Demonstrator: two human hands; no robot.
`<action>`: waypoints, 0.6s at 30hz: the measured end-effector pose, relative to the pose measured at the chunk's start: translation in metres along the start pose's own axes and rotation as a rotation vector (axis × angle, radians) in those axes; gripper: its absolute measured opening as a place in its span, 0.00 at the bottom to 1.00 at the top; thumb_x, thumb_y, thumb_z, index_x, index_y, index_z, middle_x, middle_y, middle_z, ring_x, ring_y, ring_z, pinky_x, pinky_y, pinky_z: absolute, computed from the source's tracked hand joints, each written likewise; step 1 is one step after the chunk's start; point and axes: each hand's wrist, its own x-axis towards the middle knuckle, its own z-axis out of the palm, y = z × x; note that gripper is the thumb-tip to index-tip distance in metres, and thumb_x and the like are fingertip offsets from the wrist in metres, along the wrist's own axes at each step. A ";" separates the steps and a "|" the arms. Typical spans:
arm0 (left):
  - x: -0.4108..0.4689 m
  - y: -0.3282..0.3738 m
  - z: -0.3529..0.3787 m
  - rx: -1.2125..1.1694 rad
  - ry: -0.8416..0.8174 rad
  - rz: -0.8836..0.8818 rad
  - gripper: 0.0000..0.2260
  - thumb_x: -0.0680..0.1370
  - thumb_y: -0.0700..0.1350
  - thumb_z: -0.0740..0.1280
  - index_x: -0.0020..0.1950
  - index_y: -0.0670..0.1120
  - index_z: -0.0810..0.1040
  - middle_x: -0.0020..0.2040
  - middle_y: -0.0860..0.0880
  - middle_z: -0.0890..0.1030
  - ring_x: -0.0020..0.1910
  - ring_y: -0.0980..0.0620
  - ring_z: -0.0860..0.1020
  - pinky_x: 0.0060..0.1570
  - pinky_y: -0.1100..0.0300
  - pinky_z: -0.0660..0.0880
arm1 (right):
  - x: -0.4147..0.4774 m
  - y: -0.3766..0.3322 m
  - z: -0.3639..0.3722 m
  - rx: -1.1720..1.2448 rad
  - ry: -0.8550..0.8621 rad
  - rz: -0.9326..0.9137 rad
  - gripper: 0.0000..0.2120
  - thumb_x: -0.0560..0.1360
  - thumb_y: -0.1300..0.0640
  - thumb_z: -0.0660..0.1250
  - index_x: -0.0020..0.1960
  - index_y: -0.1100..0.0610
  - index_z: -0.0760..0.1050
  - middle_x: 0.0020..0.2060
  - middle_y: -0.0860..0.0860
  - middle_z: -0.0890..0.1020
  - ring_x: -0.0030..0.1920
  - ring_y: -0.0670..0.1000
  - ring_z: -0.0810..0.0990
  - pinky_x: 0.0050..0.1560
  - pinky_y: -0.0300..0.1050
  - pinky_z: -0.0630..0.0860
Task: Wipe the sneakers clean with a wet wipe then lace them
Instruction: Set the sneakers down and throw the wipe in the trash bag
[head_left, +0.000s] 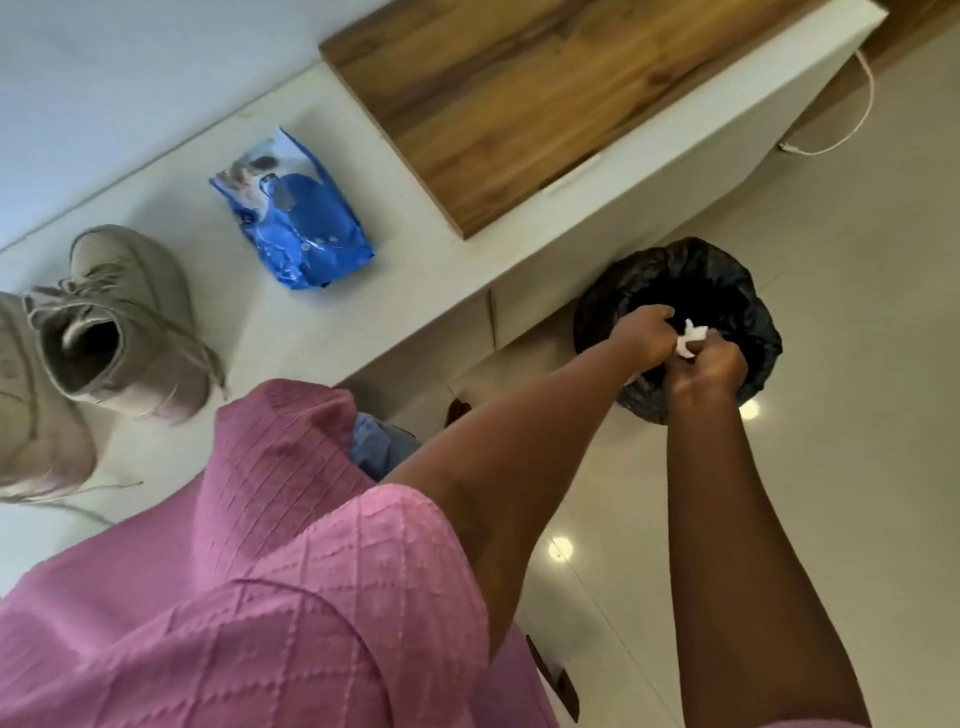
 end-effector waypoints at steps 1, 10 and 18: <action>0.003 0.001 0.003 -0.021 0.001 -0.002 0.22 0.78 0.35 0.59 0.73 0.42 0.65 0.72 0.41 0.67 0.70 0.44 0.66 0.66 0.56 0.64 | 0.006 -0.003 -0.001 0.013 0.002 0.000 0.15 0.80 0.63 0.56 0.66 0.65 0.69 0.56 0.57 0.76 0.54 0.56 0.76 0.56 0.49 0.74; -0.003 -0.026 0.007 -0.089 0.027 -0.031 0.20 0.79 0.33 0.57 0.71 0.42 0.68 0.70 0.41 0.69 0.68 0.44 0.69 0.66 0.54 0.68 | 0.012 0.043 -0.014 -0.235 0.092 -0.062 0.08 0.75 0.65 0.60 0.39 0.57 0.74 0.32 0.50 0.73 0.30 0.49 0.72 0.37 0.44 0.70; -0.041 -0.076 -0.027 -0.142 0.210 -0.046 0.15 0.79 0.36 0.58 0.65 0.39 0.74 0.65 0.42 0.75 0.65 0.46 0.72 0.64 0.56 0.69 | -0.059 0.110 -0.002 -0.705 -0.045 -0.330 0.11 0.76 0.64 0.61 0.55 0.62 0.80 0.50 0.56 0.82 0.47 0.51 0.79 0.42 0.39 0.70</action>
